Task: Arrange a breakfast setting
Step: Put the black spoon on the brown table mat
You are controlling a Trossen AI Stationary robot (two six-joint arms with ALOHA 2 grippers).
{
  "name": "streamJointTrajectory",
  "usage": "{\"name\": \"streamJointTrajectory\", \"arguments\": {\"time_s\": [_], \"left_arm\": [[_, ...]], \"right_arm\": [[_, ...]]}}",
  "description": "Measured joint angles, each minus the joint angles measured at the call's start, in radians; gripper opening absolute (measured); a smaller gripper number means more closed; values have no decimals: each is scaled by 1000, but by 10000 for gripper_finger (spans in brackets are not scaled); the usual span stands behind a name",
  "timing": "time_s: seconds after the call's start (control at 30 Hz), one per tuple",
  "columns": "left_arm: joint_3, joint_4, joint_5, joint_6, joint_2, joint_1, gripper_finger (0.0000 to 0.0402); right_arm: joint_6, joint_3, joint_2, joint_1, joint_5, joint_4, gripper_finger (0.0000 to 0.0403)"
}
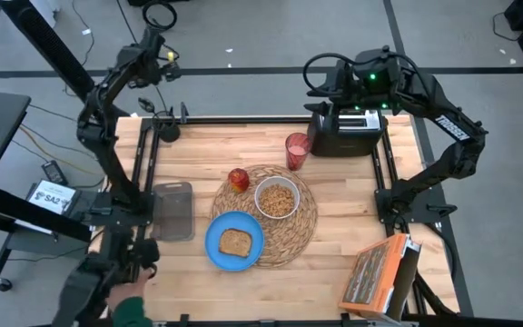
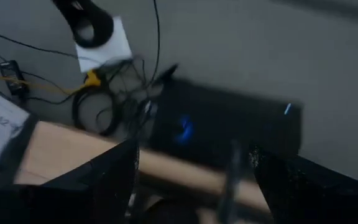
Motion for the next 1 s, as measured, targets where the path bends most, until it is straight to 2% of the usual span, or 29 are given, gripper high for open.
{"name": "streamJointTrajectory", "arguments": {"time_s": [0.07, 0.17, 0.3, 0.43, 0.6, 0.67, 0.77, 1.0], "left_arm": [[76, -98, 37, 85, 46, 32, 306], [154, -237, 26, 139, 80, 71, 306], [163, -266, -83, 178, 87, 62, 306], [162, -276, -106, 292, 87, 49, 306], [162, -269, 0, 491, 84, -2, 306], [162, -282, 11, 514, 84, -42, 306], [162, -299, -2, 390, 84, -101, 306], [161, -320, -284, -153, 83, -265, 306]], "right_arm": [[3, 0, 3, 0, 0, 0, 162], [6, 0, 10, -6, 7, 8, 162], [6, -2, 25, -22, 14, 32, 162], [3, 0, 43, -34, 10, 42, 162], [-10, -1, 64, -48, 8, 57, 162], [-11, -1, 71, -56, 8, 71, 162], [-11, -1, 74, -64, 8, 102, 162], [-11, -1, 78, -89, 8, 120, 162]]}}
